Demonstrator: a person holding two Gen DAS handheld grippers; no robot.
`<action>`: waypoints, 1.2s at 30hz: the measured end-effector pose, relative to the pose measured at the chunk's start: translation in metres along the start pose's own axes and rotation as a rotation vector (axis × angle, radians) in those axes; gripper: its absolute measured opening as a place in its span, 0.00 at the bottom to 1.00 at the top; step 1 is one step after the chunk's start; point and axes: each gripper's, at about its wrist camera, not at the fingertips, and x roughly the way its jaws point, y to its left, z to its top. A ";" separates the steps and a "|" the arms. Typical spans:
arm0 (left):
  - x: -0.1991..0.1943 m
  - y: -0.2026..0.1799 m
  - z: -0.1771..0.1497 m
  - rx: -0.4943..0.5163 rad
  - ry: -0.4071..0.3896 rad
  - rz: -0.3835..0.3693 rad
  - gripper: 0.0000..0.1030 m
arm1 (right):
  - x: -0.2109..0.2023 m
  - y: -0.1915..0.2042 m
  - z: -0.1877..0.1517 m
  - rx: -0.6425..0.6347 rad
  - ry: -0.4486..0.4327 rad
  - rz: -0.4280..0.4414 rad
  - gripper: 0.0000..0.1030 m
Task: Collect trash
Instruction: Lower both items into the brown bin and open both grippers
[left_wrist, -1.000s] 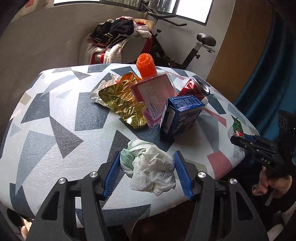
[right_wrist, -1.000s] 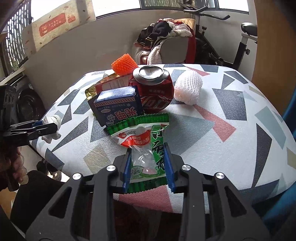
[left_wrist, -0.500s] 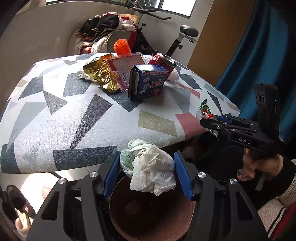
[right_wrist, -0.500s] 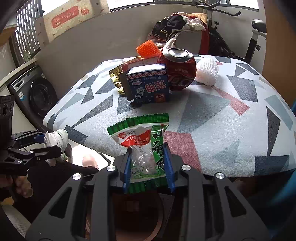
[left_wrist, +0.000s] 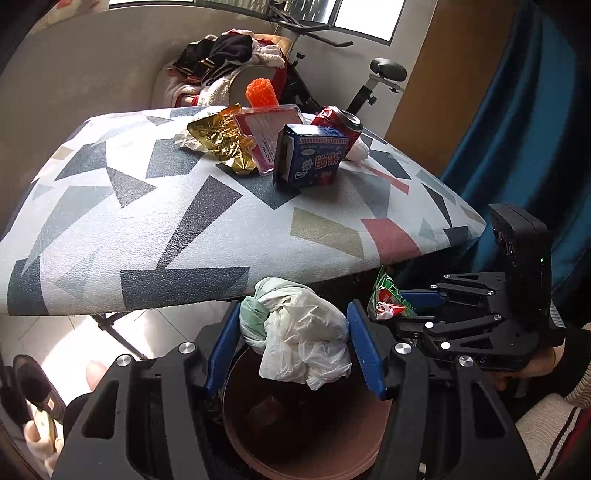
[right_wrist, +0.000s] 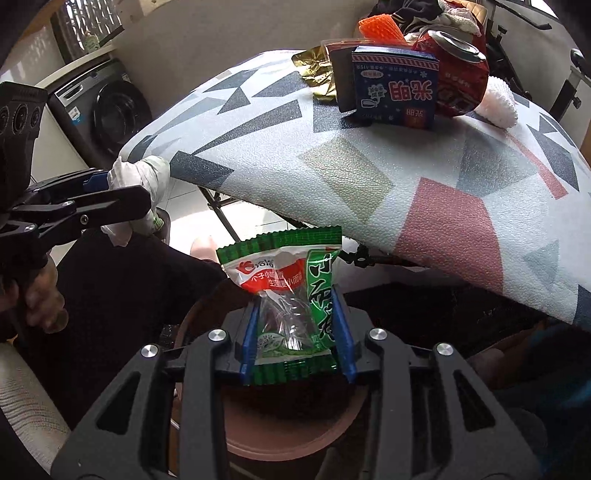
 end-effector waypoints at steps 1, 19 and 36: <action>-0.001 0.000 0.000 -0.003 -0.005 -0.003 0.55 | 0.002 0.001 -0.001 -0.003 0.009 0.012 0.46; 0.015 -0.009 -0.008 0.012 0.033 -0.013 0.55 | -0.001 -0.017 -0.001 0.085 -0.045 -0.070 0.84; 0.013 -0.016 -0.009 0.043 0.020 -0.005 0.79 | -0.008 -0.036 0.000 0.180 -0.090 -0.094 0.90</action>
